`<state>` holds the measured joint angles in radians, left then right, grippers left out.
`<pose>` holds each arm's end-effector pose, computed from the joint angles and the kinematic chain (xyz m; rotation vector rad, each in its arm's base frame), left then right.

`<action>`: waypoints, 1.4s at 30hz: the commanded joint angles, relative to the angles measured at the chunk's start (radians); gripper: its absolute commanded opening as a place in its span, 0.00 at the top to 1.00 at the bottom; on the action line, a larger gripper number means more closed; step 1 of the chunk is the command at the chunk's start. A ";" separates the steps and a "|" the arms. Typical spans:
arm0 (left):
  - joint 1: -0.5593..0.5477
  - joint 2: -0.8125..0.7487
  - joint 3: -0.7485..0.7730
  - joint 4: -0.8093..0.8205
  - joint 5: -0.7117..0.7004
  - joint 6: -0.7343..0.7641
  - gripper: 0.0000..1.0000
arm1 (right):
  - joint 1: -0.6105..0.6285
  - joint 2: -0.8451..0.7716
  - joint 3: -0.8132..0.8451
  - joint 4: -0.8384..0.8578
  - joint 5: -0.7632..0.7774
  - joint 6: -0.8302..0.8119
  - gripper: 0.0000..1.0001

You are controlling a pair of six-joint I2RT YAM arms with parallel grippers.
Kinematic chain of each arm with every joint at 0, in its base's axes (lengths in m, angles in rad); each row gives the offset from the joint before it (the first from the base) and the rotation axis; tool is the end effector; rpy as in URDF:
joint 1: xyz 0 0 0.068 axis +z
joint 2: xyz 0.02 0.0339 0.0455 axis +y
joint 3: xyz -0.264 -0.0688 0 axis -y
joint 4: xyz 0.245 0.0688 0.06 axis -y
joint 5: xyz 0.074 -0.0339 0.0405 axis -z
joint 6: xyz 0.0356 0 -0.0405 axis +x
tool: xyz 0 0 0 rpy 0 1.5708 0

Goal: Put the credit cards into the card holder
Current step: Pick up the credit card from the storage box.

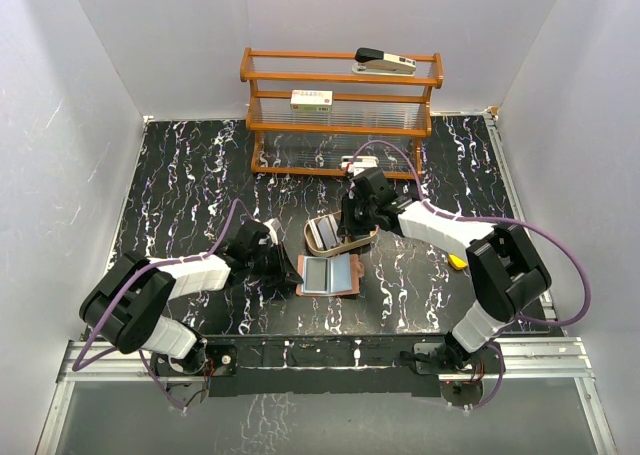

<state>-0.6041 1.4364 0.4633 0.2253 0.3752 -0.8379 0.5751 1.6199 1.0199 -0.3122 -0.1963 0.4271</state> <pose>0.1989 -0.1531 0.1335 -0.0873 2.5484 -1.0945 0.2779 0.1884 0.2022 -0.2774 2.5669 0.6465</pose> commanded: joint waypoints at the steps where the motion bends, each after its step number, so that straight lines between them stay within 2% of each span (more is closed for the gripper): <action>1: -0.002 0.010 -0.003 -0.025 -0.022 0.014 1.00 | -0.003 -0.066 0.005 0.024 0.028 0.010 0.88; 3: -0.002 0.010 -0.006 -0.023 -0.022 0.013 1.00 | -0.003 -0.074 0.005 0.017 0.041 0.010 0.88; 11: -0.002 -0.016 -0.011 -0.049 -0.024 0.010 1.00 | -0.003 -0.102 0.003 -0.010 0.096 0.009 1.00; 14: -0.003 -0.035 -0.017 -0.067 -0.019 0.000 0.99 | -0.004 -0.119 0.006 -0.036 0.130 0.005 1.00; 19: -0.002 -0.103 -0.018 -0.127 -0.044 -0.005 0.73 | -0.003 -0.177 0.027 -0.102 0.179 -0.006 1.00; 24: -0.003 -0.174 0.037 -0.241 -0.077 0.018 0.60 | -0.004 -0.250 0.058 -0.197 0.182 -0.038 1.00; 29: -0.001 -0.253 0.123 -0.368 -0.094 0.053 0.54 | -0.003 -0.323 0.086 -0.273 0.040 -0.087 1.00; 32: -0.003 -0.311 0.186 -0.408 -0.058 0.112 0.52 | -0.002 -0.359 0.085 -0.291 -0.125 -0.125 1.00; 37: -0.002 -0.414 0.302 -0.457 0.071 0.228 0.45 | 0.004 -0.396 0.090 -0.345 -0.362 -0.173 1.00; 42: -0.002 -0.439 0.396 -0.511 0.231 0.333 0.40 | 0.021 -0.445 0.057 -0.327 -0.543 -0.189 1.00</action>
<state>-0.6044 1.0199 0.7898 -0.2028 0.4347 -0.6220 0.5808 1.2324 1.0660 -0.6590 -0.5240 0.2787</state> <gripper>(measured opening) 0.591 0.009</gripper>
